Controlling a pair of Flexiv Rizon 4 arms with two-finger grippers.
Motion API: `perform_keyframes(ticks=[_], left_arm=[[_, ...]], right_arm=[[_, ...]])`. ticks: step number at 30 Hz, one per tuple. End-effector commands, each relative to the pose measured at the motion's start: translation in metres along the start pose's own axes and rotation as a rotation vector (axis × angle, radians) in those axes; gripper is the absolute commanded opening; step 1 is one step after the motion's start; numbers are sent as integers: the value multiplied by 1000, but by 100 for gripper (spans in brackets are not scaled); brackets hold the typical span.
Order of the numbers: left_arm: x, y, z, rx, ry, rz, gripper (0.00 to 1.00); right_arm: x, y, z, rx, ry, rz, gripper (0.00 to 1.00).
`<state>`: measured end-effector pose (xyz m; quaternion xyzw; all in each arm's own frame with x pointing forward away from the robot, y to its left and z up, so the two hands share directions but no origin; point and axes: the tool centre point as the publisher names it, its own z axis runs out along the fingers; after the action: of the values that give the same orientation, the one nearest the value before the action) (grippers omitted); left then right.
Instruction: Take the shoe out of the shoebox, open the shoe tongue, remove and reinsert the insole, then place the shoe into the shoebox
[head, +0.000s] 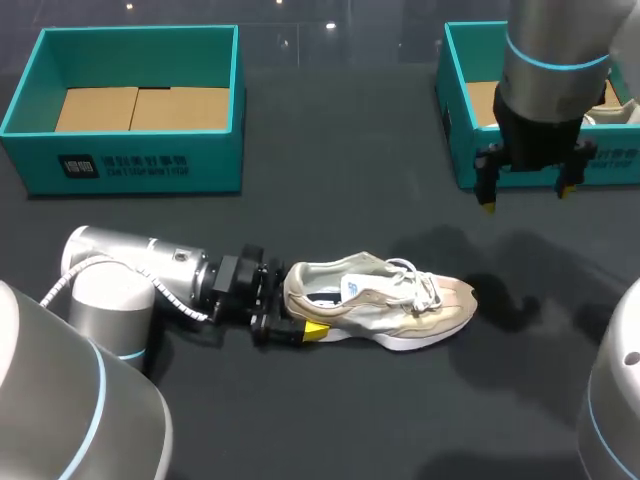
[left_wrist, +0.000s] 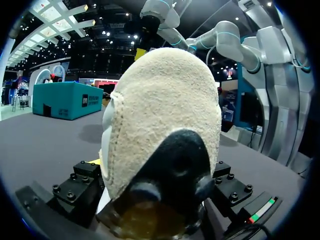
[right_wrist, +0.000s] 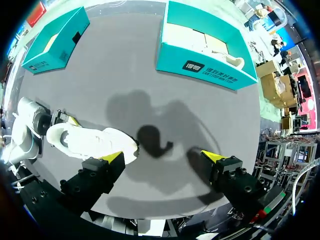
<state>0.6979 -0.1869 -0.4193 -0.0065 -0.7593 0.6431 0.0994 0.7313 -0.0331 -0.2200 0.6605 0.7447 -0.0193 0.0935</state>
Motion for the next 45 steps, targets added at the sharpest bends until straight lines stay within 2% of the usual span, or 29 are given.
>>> perform_keyframes(ticks=[1,15,16,18,24,26,31,33,37,39,45], left_arm=[[1,2,-2,1,-2,0,0],[1,2,-2,1,-2,0,0],[1,2,-2,1,-2,0,0],[1,2,-2,1,-2,0,0],[1,2,-2,1,-2,0,0],[1,2,-2,1,-2,0,0],[1,2,-2,1,-2,0,0],[1,2,-2,1,-2,0,0],[1,2,-2,1,-2,0,0],[1,2,-2,1,-2,0,0],[1,2,-2,1,-2,0,0]], right_arm=[[27,-7,-7,26,-39,20,100],[27,-7,-7,26,-39,20,100],[34,-7,-8,1,-35,27,100],[48,-6,-8,29,-79,57,100],[84,-18,-19,14,-79,76,100],[96,-23,-21,-8,-58,75,100],[124,-28,-25,-12,-55,92,100],[140,-32,-25,-10,-20,108,100],[167,-28,-17,36,11,113,100],[184,-25,-12,21,39,113,100],[188,-25,-11,16,37,119,100]])
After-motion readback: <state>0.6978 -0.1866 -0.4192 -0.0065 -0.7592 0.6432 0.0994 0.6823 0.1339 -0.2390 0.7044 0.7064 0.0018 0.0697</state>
